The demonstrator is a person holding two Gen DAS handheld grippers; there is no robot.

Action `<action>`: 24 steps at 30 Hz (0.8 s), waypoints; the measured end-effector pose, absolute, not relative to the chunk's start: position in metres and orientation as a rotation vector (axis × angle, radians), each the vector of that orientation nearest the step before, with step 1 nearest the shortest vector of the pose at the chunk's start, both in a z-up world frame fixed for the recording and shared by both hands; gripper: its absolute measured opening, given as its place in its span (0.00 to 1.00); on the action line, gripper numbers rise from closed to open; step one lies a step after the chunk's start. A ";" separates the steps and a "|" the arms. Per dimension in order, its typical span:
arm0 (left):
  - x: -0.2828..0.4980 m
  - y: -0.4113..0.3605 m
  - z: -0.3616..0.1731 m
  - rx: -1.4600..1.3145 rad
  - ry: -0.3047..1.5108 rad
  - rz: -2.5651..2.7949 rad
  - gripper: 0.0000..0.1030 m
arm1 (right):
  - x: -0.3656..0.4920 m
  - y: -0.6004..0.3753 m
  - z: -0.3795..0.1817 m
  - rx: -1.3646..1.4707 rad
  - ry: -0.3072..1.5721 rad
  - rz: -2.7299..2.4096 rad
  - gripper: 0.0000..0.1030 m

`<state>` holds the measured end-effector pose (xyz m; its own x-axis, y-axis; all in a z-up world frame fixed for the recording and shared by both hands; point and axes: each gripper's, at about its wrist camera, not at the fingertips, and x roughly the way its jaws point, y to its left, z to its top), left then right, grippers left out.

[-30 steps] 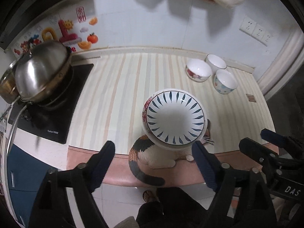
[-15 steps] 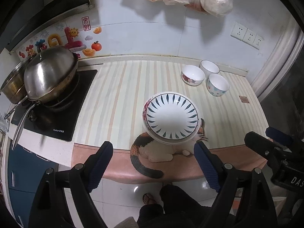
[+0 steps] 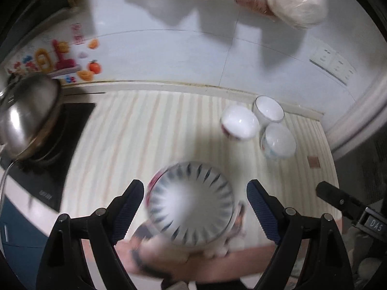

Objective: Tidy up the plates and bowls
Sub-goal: 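Open both grippers and move them to the plain white bowl, then grasp the plain white bowl rim with both grippers and lift it toward the blue-dotted bowl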

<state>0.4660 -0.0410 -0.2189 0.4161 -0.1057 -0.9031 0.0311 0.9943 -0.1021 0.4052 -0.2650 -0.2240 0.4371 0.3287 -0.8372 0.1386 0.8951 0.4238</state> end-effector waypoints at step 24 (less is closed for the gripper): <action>0.690 -0.128 -0.425 -0.101 1.570 -0.114 0.26 | 0.697 -0.287 -0.404 0.218 1.554 0.194 0.33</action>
<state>0.6897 -0.1282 -0.4248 -0.0021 -0.1365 -0.9906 0.0079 0.9906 -0.1365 0.6966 -0.2865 -0.4039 0.0093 0.2593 -0.9657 0.0143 0.9656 0.2595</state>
